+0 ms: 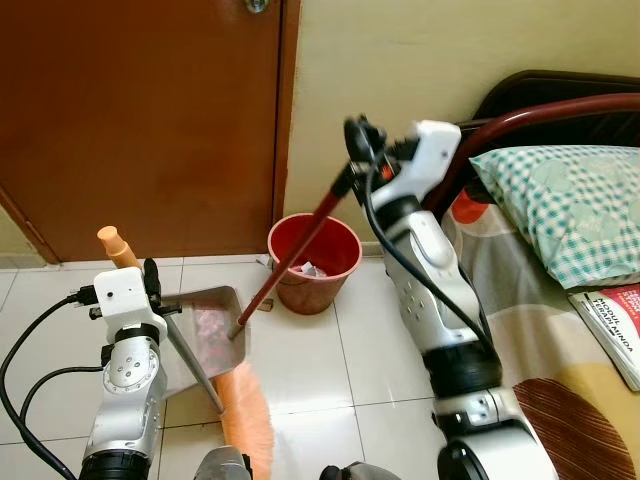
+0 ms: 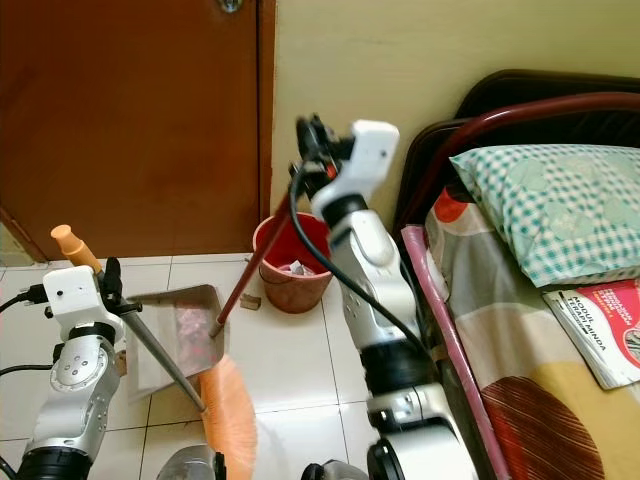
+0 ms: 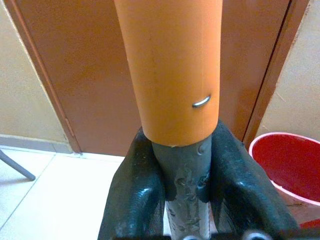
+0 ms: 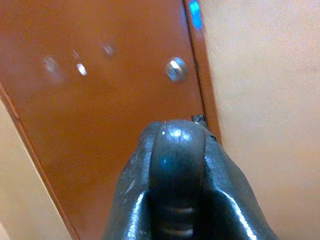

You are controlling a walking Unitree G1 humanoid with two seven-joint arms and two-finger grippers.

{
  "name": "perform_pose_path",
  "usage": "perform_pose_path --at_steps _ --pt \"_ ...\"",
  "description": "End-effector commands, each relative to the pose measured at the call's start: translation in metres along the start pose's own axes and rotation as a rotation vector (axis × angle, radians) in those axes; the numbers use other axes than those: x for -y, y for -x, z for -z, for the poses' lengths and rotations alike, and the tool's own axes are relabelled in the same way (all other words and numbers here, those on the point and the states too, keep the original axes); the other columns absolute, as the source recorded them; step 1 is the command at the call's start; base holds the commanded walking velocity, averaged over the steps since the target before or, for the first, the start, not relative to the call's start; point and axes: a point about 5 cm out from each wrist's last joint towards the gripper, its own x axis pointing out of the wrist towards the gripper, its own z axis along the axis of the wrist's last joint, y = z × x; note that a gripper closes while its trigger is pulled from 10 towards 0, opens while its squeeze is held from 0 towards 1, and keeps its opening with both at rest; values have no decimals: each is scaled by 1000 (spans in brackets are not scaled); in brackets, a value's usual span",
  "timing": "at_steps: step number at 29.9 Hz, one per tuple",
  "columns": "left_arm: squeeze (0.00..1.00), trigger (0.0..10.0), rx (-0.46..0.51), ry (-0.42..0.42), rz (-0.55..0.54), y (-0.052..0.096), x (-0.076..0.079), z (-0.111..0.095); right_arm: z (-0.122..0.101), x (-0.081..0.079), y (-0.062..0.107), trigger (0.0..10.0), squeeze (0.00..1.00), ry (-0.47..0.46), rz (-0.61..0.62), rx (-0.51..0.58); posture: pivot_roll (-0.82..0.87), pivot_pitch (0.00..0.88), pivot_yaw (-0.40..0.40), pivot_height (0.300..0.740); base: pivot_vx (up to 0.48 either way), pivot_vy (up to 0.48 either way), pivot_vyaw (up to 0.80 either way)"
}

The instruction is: Sweep floor

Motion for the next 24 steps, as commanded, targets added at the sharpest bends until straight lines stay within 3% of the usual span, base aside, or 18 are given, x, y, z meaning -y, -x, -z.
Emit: perform_pose_path --at_steps 1,7,9,13,19,24 --pt "0 10000 -109 -135 -19 8 -12 23 -2 4 3 10000 0 26 31 4 135 80 -100 740 0 0 0" --pt "0 10000 -120 -159 19 14 -4 27 14 31 23 10000 0 158 129 -57 88 103 -99 740 0 0 0" --pt "0 10000 -32 -219 102 15 11 10 24 61 48 10000 0 238 231 -118 84 122 -90 740 0 0 0" --pt "0 10000 41 -250 169 16 22 -8 30 84 72 10000 0 265 318 -168 80 140 -83 740 0 0 0" --pt "0 10000 117 -272 226 18 31 -25 35 99 90 10000 0 281 401 -207 76 151 -73 740 0 0 0" --pt "0 10000 178 -267 268 15 44 -45 41 103 91 10000 0 307 427 -227 84 149 -67 740 0 0 0"
